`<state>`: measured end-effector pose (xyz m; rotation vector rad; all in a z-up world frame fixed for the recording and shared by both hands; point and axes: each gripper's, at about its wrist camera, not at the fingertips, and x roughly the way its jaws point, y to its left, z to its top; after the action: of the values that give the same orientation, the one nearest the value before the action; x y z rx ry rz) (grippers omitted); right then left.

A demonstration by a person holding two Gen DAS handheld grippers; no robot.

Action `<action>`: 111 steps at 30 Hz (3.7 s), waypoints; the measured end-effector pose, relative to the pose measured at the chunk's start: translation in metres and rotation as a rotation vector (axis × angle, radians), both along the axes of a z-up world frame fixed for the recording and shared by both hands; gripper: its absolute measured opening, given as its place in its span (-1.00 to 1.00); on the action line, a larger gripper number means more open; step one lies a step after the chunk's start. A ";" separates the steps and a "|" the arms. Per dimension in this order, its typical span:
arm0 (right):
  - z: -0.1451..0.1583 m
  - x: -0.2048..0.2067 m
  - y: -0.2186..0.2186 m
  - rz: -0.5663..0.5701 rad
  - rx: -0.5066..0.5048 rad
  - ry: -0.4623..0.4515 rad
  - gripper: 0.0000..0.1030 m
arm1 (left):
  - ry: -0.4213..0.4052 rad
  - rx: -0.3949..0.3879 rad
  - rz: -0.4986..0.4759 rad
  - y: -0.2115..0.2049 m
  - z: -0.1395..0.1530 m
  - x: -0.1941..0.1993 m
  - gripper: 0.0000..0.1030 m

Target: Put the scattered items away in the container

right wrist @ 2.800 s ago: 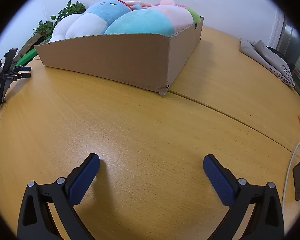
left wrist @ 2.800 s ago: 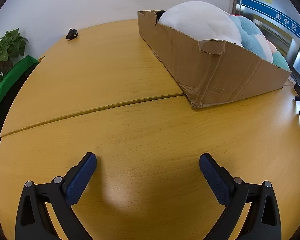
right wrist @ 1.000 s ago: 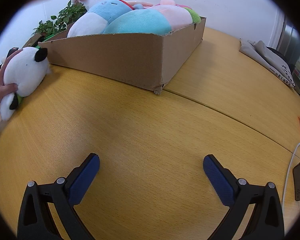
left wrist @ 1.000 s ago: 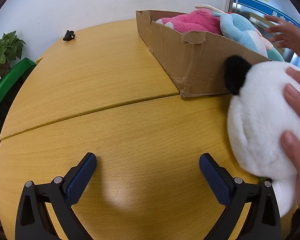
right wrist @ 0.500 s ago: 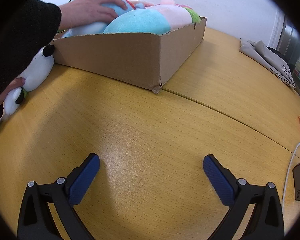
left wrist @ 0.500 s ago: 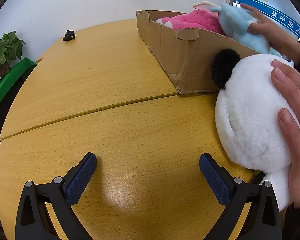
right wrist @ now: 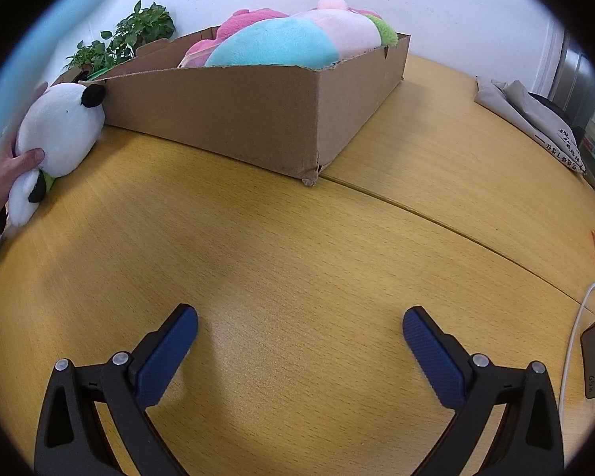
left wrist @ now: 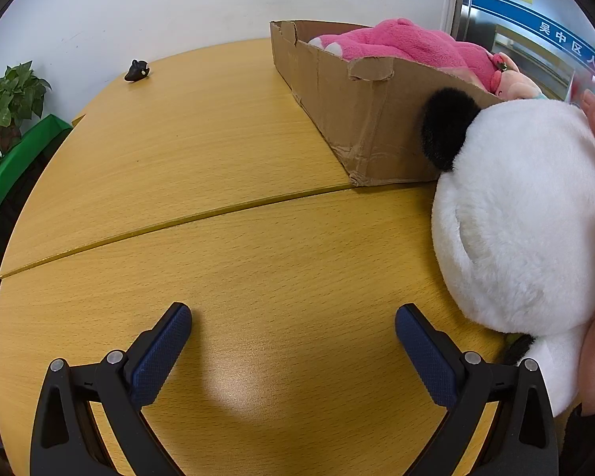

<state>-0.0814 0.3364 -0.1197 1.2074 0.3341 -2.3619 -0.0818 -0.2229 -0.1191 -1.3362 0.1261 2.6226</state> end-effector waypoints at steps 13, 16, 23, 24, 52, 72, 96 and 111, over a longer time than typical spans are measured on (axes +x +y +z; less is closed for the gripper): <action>-0.001 -0.009 0.002 -0.038 0.000 0.000 1.00 | 0.000 0.000 0.000 0.000 0.000 0.000 1.00; -0.001 -0.009 0.002 -0.039 0.000 0.000 1.00 | 0.000 0.000 0.000 0.000 0.000 0.000 1.00; -0.001 -0.009 0.002 -0.039 0.000 0.000 1.00 | 0.000 0.000 0.000 0.000 0.000 0.000 1.00; -0.001 -0.009 0.002 -0.039 0.000 0.000 1.00 | 0.000 0.000 0.000 0.000 0.000 0.000 1.00; -0.001 -0.010 0.002 -0.041 0.000 0.001 1.00 | 0.001 0.000 0.001 0.001 0.001 0.001 1.00; -0.002 -0.010 0.003 -0.042 0.000 0.001 1.00 | 0.001 0.000 0.001 0.000 0.000 -0.002 1.00; -0.002 -0.010 0.003 -0.043 0.001 0.001 1.00 | 0.002 0.000 0.001 0.000 0.000 -0.001 1.00; -0.002 -0.010 0.003 -0.044 0.000 0.001 1.00 | 0.002 0.001 0.001 0.000 0.000 -0.001 1.00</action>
<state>-0.0917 0.3392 -0.1215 1.2257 0.3114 -2.4001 -0.0824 -0.2226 -0.1187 -1.3340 0.1250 2.6247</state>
